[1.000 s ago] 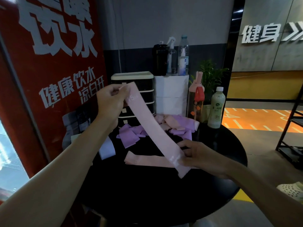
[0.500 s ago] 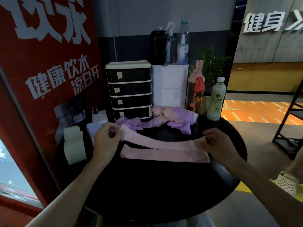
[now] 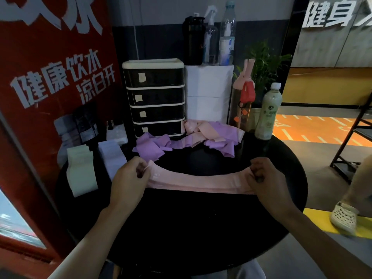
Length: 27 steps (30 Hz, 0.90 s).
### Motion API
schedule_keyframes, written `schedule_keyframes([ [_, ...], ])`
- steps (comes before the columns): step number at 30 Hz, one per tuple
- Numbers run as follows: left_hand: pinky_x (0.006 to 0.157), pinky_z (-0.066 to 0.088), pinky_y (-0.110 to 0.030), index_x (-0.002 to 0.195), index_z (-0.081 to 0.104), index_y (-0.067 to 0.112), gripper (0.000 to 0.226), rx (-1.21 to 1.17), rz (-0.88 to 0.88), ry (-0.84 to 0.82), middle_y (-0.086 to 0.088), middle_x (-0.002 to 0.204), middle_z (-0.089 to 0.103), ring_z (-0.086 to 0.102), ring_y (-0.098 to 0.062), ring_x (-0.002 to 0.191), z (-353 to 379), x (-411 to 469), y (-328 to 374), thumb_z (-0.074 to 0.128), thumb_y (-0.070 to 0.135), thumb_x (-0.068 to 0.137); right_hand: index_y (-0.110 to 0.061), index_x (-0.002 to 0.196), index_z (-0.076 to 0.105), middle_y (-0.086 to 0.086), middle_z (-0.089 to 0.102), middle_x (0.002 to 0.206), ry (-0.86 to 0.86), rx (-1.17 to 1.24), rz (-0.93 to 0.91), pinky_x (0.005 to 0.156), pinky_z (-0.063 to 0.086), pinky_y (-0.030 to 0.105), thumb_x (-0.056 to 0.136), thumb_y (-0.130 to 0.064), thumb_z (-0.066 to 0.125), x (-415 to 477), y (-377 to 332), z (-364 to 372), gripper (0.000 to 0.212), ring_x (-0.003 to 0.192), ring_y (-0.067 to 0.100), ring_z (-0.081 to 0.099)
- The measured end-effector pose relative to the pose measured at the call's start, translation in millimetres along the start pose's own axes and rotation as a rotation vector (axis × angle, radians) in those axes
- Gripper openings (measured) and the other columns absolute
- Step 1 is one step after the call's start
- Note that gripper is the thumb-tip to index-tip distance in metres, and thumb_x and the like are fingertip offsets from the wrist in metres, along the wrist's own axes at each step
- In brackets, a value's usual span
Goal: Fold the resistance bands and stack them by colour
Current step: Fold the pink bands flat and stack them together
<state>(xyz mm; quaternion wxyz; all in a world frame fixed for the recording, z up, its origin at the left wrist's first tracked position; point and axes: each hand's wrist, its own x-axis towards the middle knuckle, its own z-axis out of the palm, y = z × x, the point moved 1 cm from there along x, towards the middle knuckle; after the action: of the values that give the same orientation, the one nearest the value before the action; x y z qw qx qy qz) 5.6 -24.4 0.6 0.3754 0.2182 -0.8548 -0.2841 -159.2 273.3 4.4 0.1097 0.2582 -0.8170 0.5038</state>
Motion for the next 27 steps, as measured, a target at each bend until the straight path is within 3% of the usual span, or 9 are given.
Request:
schedule_keyframes([
  [8, 0.066, 0.051, -0.047, 0.084, 0.055, 0.017, 0.013, 0.127, 0.010, -0.069, 0.002, 0.077, 0.061, 0.057, -0.021, 0.076, 0.2, 0.9, -4.1, 0.067, 0.014, 0.089, -0.010, 0.117, 0.054, -0.005, 0.058, 0.087, 0.000, -0.017, 0.000, 0.064, 0.045, 0.008, 0.083, 0.004, 0.068, 0.4, 1.4, 1.9, 0.039, 0.075, 0.006, 0.056],
  [12, 0.065, 0.051, -0.045, 0.083, 0.054, 0.017, 0.014, 0.154, 0.023, -0.082, 0.003, 0.077, 0.060, 0.056, -0.018, 0.075, 0.3, 0.6, -4.3, 0.067, 0.017, 0.089, -0.007, 0.117, 0.054, 0.001, 0.058, 0.085, -0.006, -0.044, 0.007, 0.063, 0.045, 0.018, 0.081, 0.004, 0.070, 1.9, 4.9, 2.1, 0.041, 0.074, 0.012, 0.056],
  [23, 0.063, 0.050, -0.042, 0.080, 0.056, 0.017, 0.014, 0.164, 0.032, -0.102, 0.003, 0.075, 0.059, 0.055, -0.017, 0.073, 0.6, -2.2, -2.0, 0.066, 0.020, 0.090, -0.011, 0.118, 0.053, 0.008, 0.056, 0.088, -0.027, -0.058, 0.014, 0.066, 0.046, 0.025, 0.085, 0.002, 0.066, 0.2, 3.4, 0.5, 0.038, 0.076, 0.020, 0.056],
  [27, 0.061, 0.050, -0.042, 0.078, 0.055, 0.017, 0.017, 0.186, 0.045, -0.106, 0.005, 0.073, 0.057, 0.053, -0.015, 0.071, 1.5, -1.9, -3.1, 0.067, 0.019, 0.089, -0.013, 0.111, 0.059, 0.003, 0.053, 0.091, -0.065, -0.144, 0.013, 0.063, 0.042, 0.016, 0.086, -0.001, 0.065, 0.3, 7.3, -0.1, 0.028, 0.075, 0.013, 0.054],
])
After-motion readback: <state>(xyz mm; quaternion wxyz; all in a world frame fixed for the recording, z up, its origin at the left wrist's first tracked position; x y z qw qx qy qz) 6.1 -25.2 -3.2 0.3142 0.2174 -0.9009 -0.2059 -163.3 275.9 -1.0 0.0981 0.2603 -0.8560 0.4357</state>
